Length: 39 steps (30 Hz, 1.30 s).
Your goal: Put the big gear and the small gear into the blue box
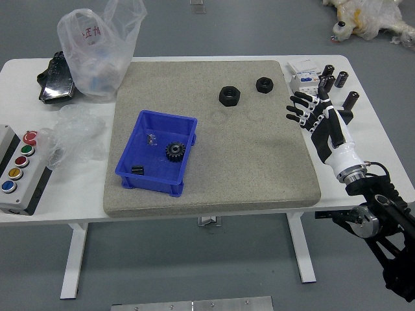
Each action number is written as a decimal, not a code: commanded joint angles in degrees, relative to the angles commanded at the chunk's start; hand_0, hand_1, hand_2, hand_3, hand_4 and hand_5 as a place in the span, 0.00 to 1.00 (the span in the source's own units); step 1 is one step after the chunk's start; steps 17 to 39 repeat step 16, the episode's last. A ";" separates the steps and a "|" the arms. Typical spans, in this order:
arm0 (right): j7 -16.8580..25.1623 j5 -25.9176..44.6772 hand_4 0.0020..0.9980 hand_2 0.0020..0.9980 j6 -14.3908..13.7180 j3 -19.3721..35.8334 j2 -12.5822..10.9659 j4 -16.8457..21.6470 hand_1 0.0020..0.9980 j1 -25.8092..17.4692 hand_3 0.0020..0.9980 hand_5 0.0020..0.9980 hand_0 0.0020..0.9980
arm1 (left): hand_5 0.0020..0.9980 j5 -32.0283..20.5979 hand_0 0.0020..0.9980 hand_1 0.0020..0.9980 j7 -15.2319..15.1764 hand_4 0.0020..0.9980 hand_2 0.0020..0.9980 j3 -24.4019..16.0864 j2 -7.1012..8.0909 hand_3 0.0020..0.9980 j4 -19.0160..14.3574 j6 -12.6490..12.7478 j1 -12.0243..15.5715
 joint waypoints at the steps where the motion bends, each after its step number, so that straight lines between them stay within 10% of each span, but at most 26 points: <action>1: 0.00 0.11 0.98 0.79 0.13 -0.01 0.01 0.01 0.77 -0.02 0.75 1.00 0.79 | 0.52 0.06 0.81 0.80 0.06 0.56 0.79 -0.07 -0.05 0.76 0.00 -0.01 0.03; 39: -0.34 0.16 0.98 0.80 0.65 -0.04 -0.03 0.02 0.76 -0.06 0.74 1.00 0.79 | 0.51 0.93 0.81 0.80 0.13 0.57 0.79 -0.58 -0.23 0.76 0.10 -0.12 0.03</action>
